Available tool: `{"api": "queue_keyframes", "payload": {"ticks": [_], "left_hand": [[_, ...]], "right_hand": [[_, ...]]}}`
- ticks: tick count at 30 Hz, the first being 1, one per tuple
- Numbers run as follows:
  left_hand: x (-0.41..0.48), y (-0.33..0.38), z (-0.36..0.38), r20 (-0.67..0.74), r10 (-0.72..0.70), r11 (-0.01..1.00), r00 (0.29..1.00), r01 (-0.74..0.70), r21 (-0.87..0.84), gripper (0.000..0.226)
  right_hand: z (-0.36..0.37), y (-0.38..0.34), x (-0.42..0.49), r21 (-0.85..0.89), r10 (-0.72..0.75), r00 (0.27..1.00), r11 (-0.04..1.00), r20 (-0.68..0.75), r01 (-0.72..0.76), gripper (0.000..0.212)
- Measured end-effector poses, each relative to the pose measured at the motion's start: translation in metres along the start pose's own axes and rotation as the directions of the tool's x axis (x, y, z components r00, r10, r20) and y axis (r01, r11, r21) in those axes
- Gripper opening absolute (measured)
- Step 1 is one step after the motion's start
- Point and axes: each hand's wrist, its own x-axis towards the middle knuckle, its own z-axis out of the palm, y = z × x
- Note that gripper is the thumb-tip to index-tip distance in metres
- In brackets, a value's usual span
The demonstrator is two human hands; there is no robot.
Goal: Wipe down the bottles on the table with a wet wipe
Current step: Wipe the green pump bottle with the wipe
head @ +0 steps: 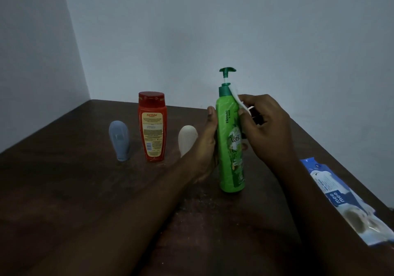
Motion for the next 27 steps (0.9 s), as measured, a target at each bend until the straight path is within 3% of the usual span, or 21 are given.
{"api": "queue_keyframes", "payload": {"ticks": [6,8,12,14,18,23,25,27], "left_hand": [[-0.002,0.000,0.005,-0.074,0.039,0.996,0.997,-0.044,-0.073,0.070],[-0.004,0.001,0.006,-0.082,-0.006,0.989,0.997,-0.006,-0.147,0.064],[-0.007,0.004,0.000,-0.047,-0.040,0.992,0.998,0.034,-0.118,0.047],[-0.009,0.009,0.002,-0.038,-0.075,0.989,0.996,0.069,-0.134,0.050],[-0.006,0.007,0.001,-0.004,-0.079,0.996,0.997,0.079,-0.045,0.068],[-0.008,0.013,0.003,0.017,-0.086,0.996,0.996,0.086,-0.004,0.070],[-0.008,0.016,0.003,0.011,-0.091,0.996,0.996,0.091,-0.009,0.070],[-0.006,0.017,0.002,-0.016,-0.087,0.996,0.996,0.087,-0.030,0.072]], "right_hand": [[0.000,-0.014,-0.002,0.059,-0.094,0.992,0.994,0.085,0.089,0.029],[0.003,-0.020,-0.004,0.104,-0.153,0.982,0.984,0.113,0.142,0.024],[0.004,-0.026,-0.008,0.184,-0.234,0.957,0.962,0.174,0.202,0.019],[0.003,-0.026,-0.008,0.194,-0.212,0.963,0.965,0.167,0.179,0.020],[0.004,-0.025,-0.007,0.052,-0.091,0.996,0.995,0.006,0.091,0.018],[0.007,-0.024,-0.005,-0.009,0.014,0.992,1.000,-0.127,-0.016,0.013],[0.008,-0.026,-0.005,0.007,-0.008,0.993,1.000,-0.122,0.009,0.014],[0.006,-0.028,-0.006,0.044,-0.073,0.997,0.996,-0.030,0.075,0.015]]}}
